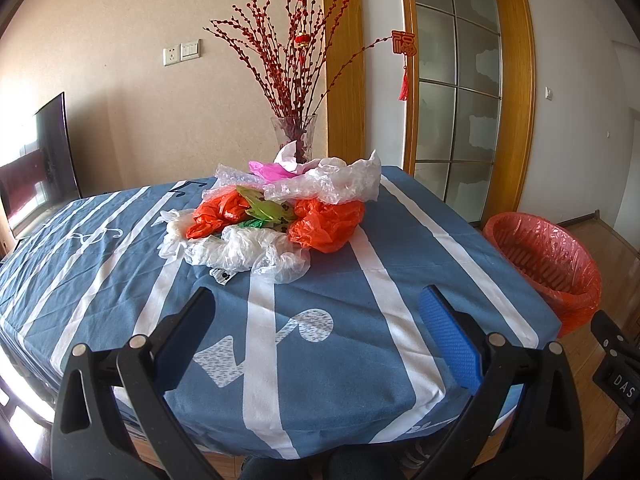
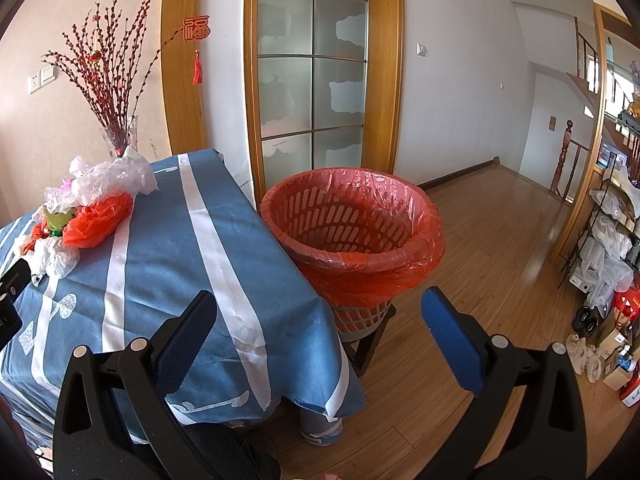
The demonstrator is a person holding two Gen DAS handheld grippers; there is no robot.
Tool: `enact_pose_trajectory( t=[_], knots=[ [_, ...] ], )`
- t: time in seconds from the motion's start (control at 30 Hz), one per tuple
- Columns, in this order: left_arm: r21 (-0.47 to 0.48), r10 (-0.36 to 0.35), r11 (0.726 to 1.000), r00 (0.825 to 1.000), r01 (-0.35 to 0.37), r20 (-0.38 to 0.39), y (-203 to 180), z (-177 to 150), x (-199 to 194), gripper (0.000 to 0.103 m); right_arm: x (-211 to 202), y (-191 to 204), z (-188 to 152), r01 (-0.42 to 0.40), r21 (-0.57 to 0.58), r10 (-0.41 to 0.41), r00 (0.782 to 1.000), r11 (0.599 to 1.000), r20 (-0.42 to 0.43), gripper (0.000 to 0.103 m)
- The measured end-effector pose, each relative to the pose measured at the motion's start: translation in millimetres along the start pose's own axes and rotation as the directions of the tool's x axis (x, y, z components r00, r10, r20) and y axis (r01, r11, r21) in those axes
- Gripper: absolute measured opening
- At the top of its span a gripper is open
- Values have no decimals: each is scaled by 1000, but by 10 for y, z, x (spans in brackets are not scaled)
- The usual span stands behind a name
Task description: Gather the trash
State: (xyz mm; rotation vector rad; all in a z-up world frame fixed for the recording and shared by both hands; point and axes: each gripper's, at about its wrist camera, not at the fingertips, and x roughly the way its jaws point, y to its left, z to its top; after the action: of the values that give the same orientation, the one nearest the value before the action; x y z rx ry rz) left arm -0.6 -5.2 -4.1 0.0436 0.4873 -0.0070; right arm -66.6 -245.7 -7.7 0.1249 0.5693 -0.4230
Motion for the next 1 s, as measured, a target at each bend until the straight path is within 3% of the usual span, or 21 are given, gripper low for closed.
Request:
enact_pose_trajectory(
  t=[0.3,0.5,0.67,0.73,0.8,0.93,1.0],
  knots=[
    [-18,23,1000,1000,-24,-21,98,20,123,99,2,118,180,-70,-11,70,997,997,19,101],
    [-86,73,993,996,-77,-52,470,125,280,99,141,570,507,-219,-48,219,976,975,5,101],
    [-128,145,980,987,-153,-74,884,220,465,99,348,1145,760,-347,-110,345,938,932,-32,93],
    [-145,170,973,982,-181,-84,1045,256,543,99,474,1380,856,-391,-124,387,920,912,-58,79],
    [-161,191,965,977,-205,-98,1198,290,635,99,595,1588,958,-434,-130,427,901,891,-81,75],
    [-197,214,952,969,-235,-120,1459,354,801,99,828,1953,1113,-517,-101,507,855,850,-110,72],
    [-208,219,948,967,-242,-127,1537,381,861,99,980,2083,1149,-535,-81,523,842,841,-129,71]
  ],
)
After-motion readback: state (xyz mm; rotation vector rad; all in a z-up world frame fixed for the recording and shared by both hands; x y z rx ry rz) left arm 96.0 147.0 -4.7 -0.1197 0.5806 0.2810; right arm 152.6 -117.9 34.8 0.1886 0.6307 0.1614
